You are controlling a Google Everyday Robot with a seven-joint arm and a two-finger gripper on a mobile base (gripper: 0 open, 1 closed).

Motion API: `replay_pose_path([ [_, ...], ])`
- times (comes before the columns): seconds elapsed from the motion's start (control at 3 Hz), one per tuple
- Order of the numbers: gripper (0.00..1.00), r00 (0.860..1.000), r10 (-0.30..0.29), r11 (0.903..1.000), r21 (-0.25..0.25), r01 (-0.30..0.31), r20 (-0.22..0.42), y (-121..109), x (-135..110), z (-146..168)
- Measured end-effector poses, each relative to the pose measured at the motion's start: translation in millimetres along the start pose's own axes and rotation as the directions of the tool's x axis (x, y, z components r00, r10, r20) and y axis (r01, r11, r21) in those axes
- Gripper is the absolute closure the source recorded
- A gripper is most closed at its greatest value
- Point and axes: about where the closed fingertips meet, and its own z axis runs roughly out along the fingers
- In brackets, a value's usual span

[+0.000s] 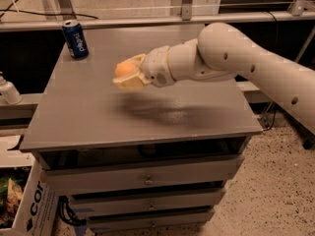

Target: Move orange near pepsi can

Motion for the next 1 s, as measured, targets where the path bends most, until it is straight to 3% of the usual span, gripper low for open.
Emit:
replay_pose_path([
  [0.33,1.0,1.0,-0.02,0.9993,0.032,0.02,0.023,-14.9,-17.5,-10.0],
  [1.0,1.0,0.999,-0.029,0.9984,0.048,0.029,0.014,-17.9,-15.4,-7.9],
])
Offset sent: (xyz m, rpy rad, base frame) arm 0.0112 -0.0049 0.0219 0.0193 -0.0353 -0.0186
